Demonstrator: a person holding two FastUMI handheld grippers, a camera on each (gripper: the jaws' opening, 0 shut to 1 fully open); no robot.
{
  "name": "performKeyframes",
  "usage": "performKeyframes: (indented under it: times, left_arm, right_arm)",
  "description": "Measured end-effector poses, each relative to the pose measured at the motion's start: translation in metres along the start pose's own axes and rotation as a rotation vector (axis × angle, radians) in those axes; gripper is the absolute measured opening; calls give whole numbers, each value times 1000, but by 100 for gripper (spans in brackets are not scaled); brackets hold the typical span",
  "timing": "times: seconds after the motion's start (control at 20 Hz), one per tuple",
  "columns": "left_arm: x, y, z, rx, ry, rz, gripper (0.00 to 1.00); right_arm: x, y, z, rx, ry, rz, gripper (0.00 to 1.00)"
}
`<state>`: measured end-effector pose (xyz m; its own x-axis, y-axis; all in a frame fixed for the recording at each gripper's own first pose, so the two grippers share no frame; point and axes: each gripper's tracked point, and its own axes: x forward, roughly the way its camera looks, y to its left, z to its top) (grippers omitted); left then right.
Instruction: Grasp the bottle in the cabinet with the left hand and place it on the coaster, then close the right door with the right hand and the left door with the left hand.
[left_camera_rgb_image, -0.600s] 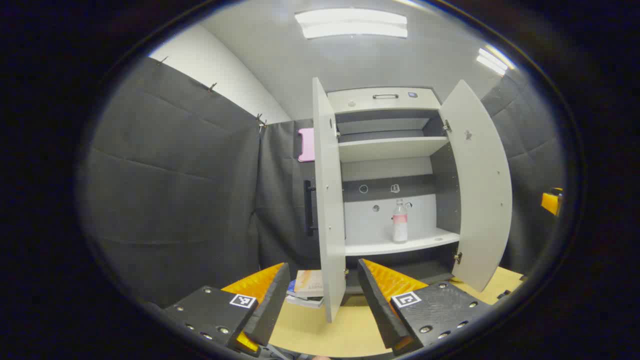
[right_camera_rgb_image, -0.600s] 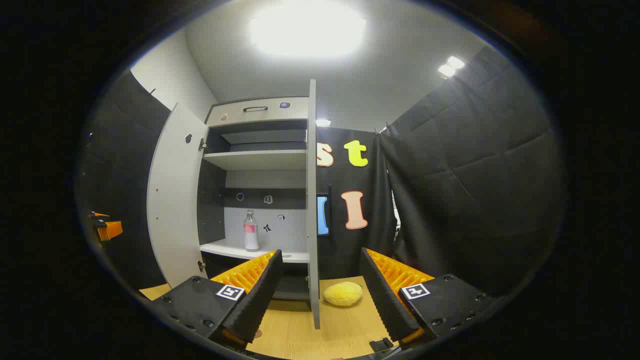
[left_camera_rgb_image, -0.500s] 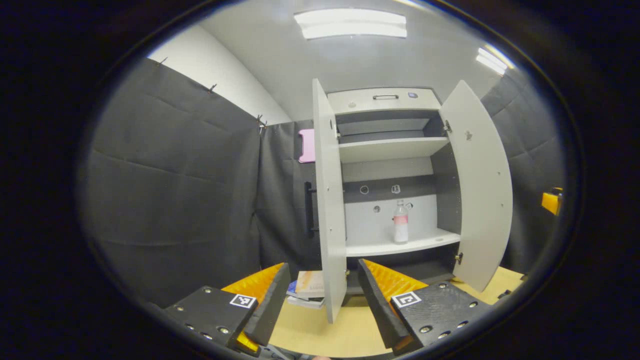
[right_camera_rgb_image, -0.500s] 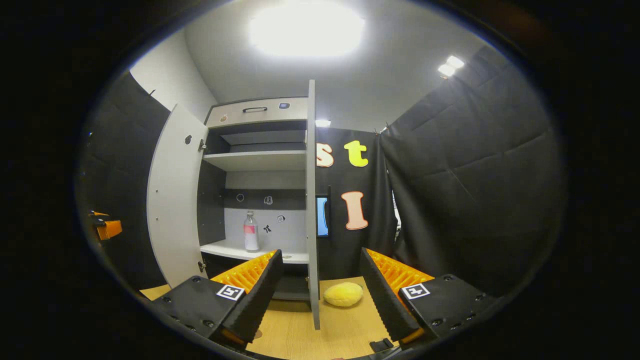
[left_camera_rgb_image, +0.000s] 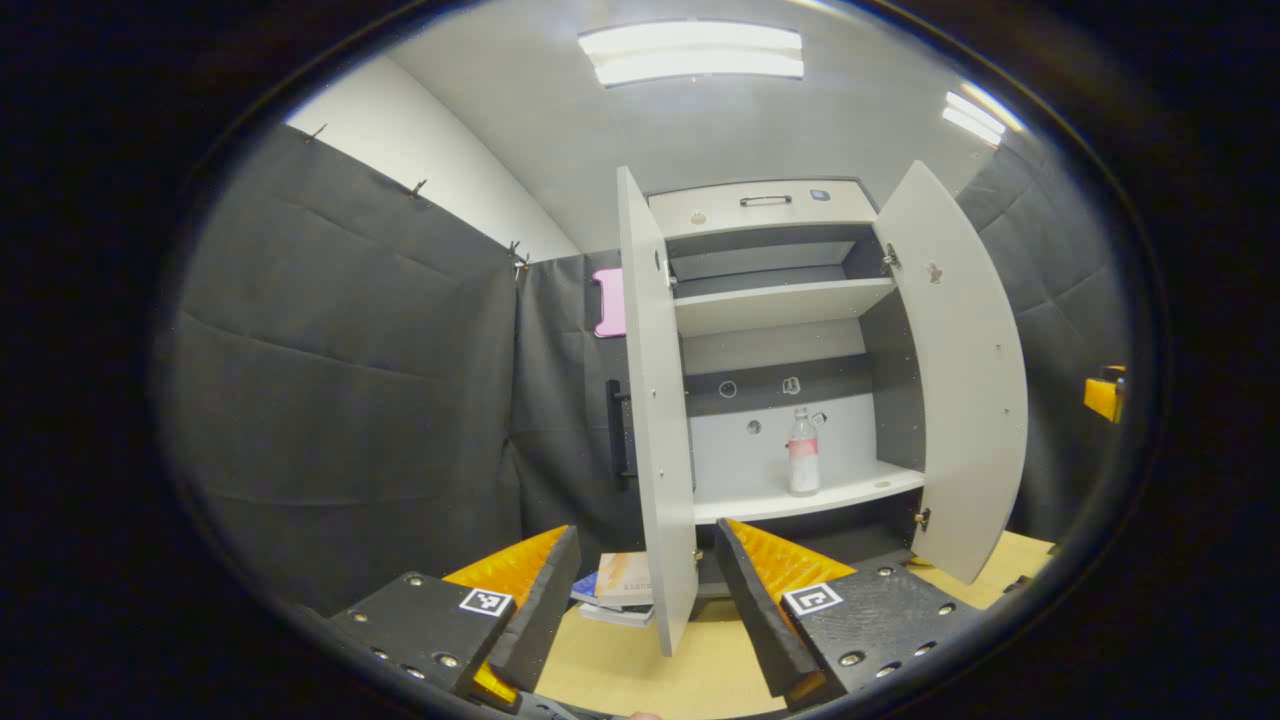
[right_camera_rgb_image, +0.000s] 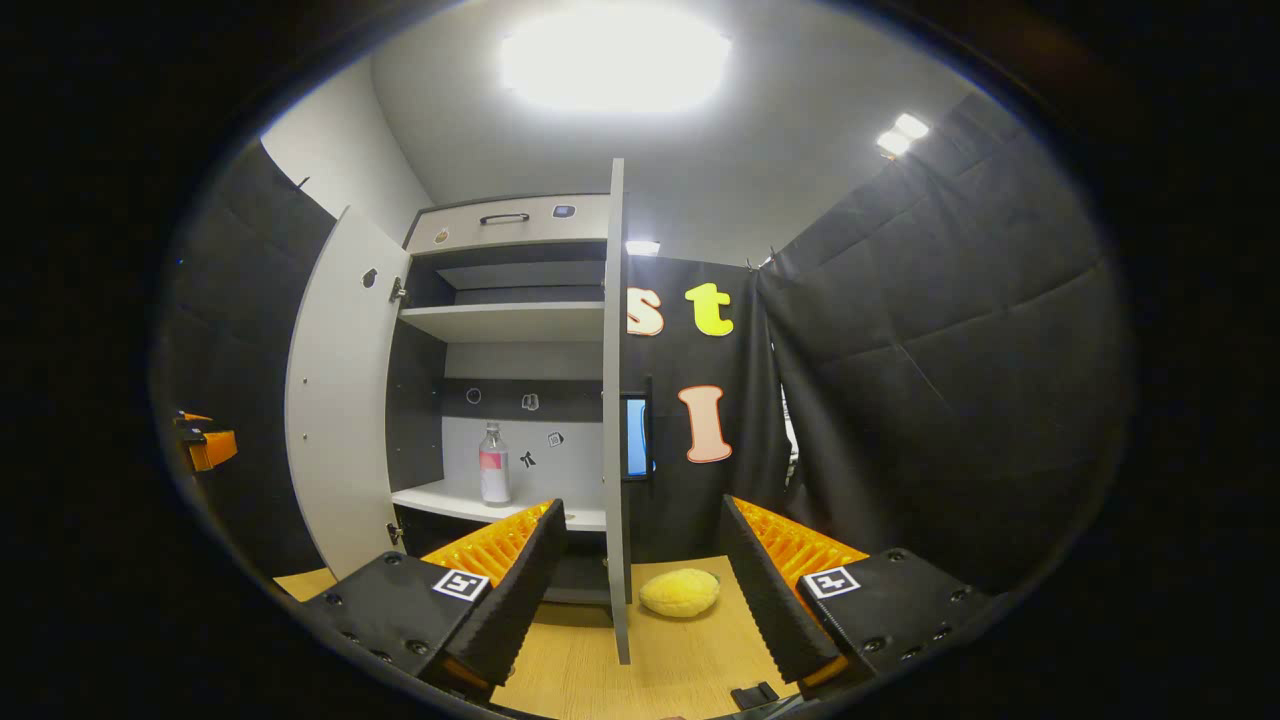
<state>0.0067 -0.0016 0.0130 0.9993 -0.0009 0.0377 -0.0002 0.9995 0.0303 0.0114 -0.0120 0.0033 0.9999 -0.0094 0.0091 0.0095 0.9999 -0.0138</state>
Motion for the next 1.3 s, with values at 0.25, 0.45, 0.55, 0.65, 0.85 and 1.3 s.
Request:
performKeyframes:
  times: [0.25,0.45,0.55,0.65,0.85,1.3]
  left_arm:
    - [2,-1,-6,-13,-2,0,83]
    - [7,0,-9,-38,6,13,83]
    - [9,-1,-9,-38,6,24,83]
    - [11,0,-10,-35,8,30,83]
    - [11,-2,-10,-34,10,37,89]
    - [14,-9,-12,-40,13,48,83]
  right_arm:
    - [4,-5,-8,-7,10,-12,98]
    - [10,-8,-13,-1,14,-15,98]
    - [12,-11,-13,3,11,-16,98]
    - [16,-12,-14,7,9,-14,98]
    - [22,-13,-16,8,9,-8,98]
    - [28,-14,-21,-2,12,15,98]
